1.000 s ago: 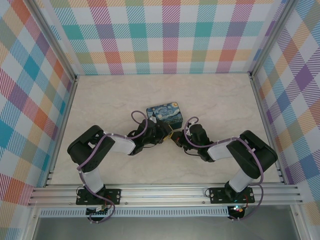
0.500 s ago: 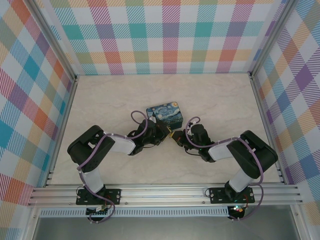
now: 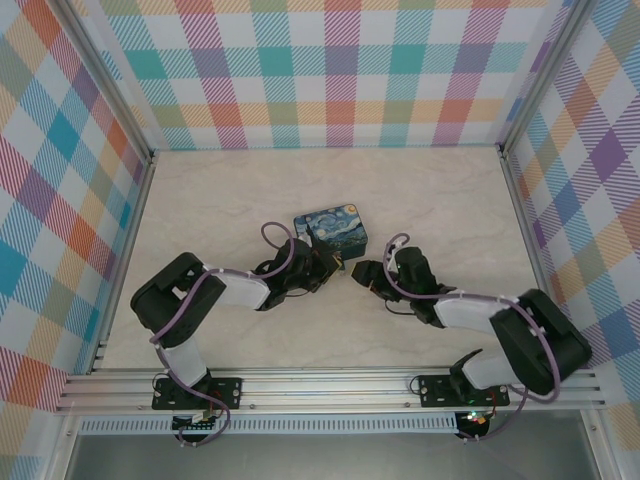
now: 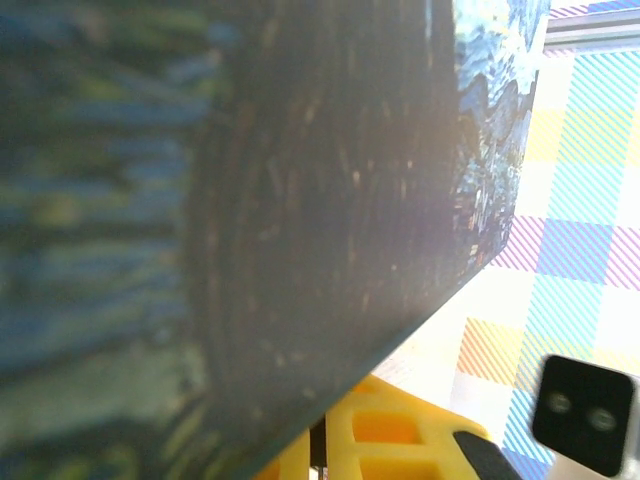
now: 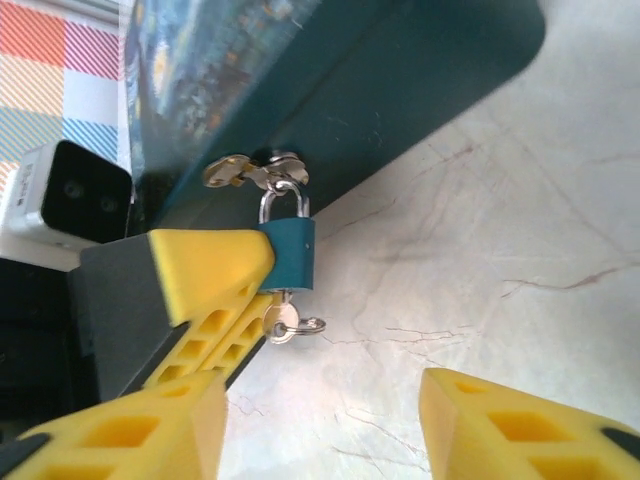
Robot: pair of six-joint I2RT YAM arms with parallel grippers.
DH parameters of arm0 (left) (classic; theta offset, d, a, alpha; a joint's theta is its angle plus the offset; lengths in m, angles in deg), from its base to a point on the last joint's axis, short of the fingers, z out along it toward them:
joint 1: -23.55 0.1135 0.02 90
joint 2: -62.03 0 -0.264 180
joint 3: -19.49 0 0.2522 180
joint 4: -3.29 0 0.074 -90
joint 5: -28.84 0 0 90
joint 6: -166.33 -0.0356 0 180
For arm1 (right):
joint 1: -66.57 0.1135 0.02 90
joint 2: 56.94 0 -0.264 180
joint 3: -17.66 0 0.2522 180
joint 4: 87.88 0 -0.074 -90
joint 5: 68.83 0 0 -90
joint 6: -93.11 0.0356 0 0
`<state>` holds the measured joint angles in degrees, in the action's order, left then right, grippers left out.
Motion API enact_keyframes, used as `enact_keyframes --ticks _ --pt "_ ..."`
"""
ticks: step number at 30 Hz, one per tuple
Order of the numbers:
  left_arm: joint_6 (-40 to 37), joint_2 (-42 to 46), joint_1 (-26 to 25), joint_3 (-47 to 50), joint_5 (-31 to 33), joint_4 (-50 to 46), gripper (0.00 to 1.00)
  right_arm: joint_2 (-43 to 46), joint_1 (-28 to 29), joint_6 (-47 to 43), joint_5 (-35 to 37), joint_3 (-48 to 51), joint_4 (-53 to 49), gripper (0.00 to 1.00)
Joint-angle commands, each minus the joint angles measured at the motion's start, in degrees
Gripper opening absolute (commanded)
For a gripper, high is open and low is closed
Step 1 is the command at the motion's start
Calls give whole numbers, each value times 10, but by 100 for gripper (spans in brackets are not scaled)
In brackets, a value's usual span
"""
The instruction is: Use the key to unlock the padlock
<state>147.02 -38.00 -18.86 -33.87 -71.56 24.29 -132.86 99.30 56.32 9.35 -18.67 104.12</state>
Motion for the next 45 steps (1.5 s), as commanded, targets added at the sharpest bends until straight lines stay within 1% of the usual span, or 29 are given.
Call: enact_keyframes --ticks 1,2,3,6,7,11,13,17,19,22,24,27,32,35,37,40,42,45 --pt "-6 24 -7 -13 4 -30 0 73 -5 -167 35 -40 -142 63" --pt "-7 26 -7 -14 5 -33 0 94 -4 -196 45 -45 -161 66" --pt "-7 29 -7 -15 5 -36 0 118 -6 -226 58 -49 -177 72" --pt "-6 37 -7 -18 7 -48 0 184 -7 -293 97 -49 -194 90" --pt "-6 41 -7 -21 9 -56 0 206 -7 -315 109 -46 -190 99" --pt "-7 57 -7 -29 19 -86 0 259 -7 -405 125 -24 -126 100" --pt "-7 66 -7 -33 23 -102 0 265 -7 -430 144 -20 -106 100" --pt "-9 77 -7 -42 27 -124 0 259 -7 -513 127 -43 -106 100" --pt "-10 79 -7 -44 28 -125 0 264 -7 -510 138 -36 -69 100" --pt "-10 79 -7 -45 27 -125 0 270 -7 -483 110 -19 38 100" --pt "-8 77 -7 -45 25 -124 0 265 -7 -443 101 -33 53 100" --pt "-8 76 -7 -45 24 -122 0 254 -7 -396 99 -68 32 100" --pt "-9 74 -7 -43 24 -121 0 240 -7 -402 81 -96 40 100" --pt "-7 73 -7 -40 24 -117 0 240 -7 -443 58 -103 34 100" --pt "-5 75 -7 -37 25 -114 0 245 -7 -481 50 -118 -24 100" --pt "-2 76 -7 -38 25 -114 0 248 -4 -547 57 -134 -124 100" --pt "3 77 -7 -41 25 -117 0 256 5 -613 79 -125 -162 100" --pt "7 80 -7 -41 29 -122 0 276 35 -711 138 -94 -185 100"
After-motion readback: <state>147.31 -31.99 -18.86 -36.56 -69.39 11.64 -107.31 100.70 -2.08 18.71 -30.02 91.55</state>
